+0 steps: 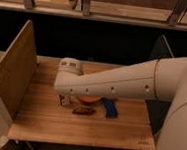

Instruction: Place the ceramic cup over the eraser

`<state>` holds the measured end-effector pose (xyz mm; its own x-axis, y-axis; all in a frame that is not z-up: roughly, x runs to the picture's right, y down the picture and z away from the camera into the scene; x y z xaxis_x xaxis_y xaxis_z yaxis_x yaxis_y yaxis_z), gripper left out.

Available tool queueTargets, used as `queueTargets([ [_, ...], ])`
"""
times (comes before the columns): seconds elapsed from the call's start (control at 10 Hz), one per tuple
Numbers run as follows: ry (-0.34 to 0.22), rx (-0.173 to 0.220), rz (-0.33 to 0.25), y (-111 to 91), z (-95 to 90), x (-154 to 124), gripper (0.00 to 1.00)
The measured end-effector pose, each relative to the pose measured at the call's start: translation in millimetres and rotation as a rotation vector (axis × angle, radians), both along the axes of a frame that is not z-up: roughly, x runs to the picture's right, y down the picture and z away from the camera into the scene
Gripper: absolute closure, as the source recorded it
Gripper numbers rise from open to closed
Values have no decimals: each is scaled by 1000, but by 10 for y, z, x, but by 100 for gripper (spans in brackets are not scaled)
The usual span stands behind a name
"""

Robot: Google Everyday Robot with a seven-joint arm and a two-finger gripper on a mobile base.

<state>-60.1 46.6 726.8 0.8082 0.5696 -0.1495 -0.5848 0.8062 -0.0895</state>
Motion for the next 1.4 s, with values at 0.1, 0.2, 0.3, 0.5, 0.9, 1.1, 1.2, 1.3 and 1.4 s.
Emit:
queueTargets([
  [0.1,1,-5,17,3,19,15,29],
  [0.2,5,-7,82,-52,64,82,29],
  [0.3,15,-3,177,-180,137,223,29],
  [0.5,5,12,385,-513,259,413,29],
  [0.9,-3,2,536,-733,373,494,29],
  [1.1,-2,-5,530,-700,373,490,29],
  [1.2,0,-10,522,-680,378,492,29],
  [1.3,-72,-67,298,-509,449,38,29],
  [1.4,-122,-75,197,-530,485,-230,29],
])
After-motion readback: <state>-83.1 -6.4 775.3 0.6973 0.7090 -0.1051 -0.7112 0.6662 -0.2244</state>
